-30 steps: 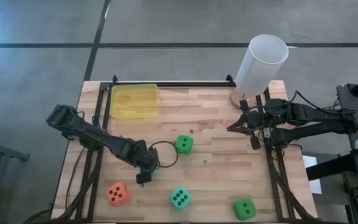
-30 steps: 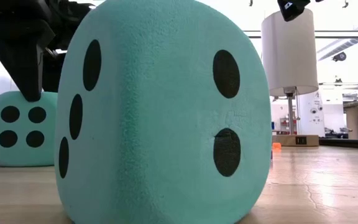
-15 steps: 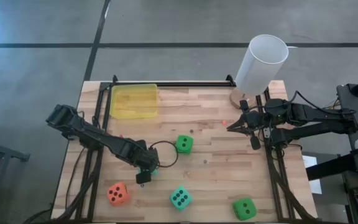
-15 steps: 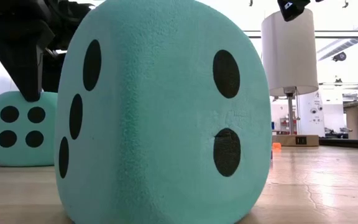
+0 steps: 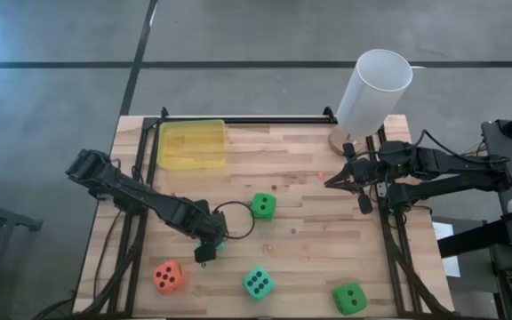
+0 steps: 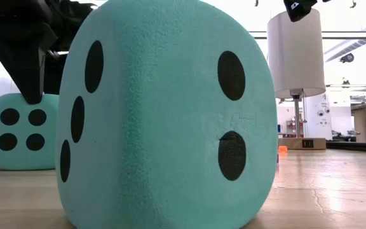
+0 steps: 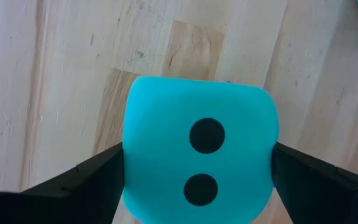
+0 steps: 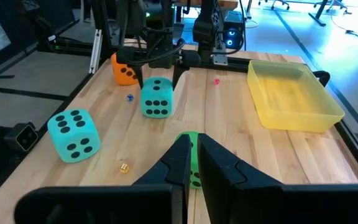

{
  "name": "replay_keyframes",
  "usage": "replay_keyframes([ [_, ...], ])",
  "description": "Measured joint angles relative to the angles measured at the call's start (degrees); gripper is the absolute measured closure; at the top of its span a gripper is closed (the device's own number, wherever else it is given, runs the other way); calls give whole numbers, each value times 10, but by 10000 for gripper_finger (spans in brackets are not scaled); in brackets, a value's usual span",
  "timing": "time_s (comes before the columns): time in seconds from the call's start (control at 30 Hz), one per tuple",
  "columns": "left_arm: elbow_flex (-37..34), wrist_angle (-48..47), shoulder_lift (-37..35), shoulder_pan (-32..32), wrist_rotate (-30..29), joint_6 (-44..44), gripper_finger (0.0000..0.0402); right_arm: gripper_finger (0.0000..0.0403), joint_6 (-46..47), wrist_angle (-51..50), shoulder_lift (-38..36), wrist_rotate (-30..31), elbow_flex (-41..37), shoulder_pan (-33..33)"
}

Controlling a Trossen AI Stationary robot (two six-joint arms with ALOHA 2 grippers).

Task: Pick & Place Dice
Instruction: Put the top blue large die into the yellow container

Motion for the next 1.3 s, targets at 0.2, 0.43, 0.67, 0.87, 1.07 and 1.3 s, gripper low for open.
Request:
replay_keyframes([
  [0.2,17,-18,2,1,-2,-2,44,374,0,0,0,0,0,0],
  [0.43,45,-68,2,7,-16,-12,48,374,0,0,0,0,0,0],
  [0.67,80,-96,1,22,-19,-13,49,374,0,0,0,0,0,0],
  [0.87,98,-124,-18,48,-35,-13,47,374,0,0,0,0,0,0],
  [1.07,99,-131,-56,99,-60,-31,49,374,0,0,0,0,0,0],
  [1.3,98,-152,-102,188,-71,-33,47,374,0,0,0,0,0,0],
])
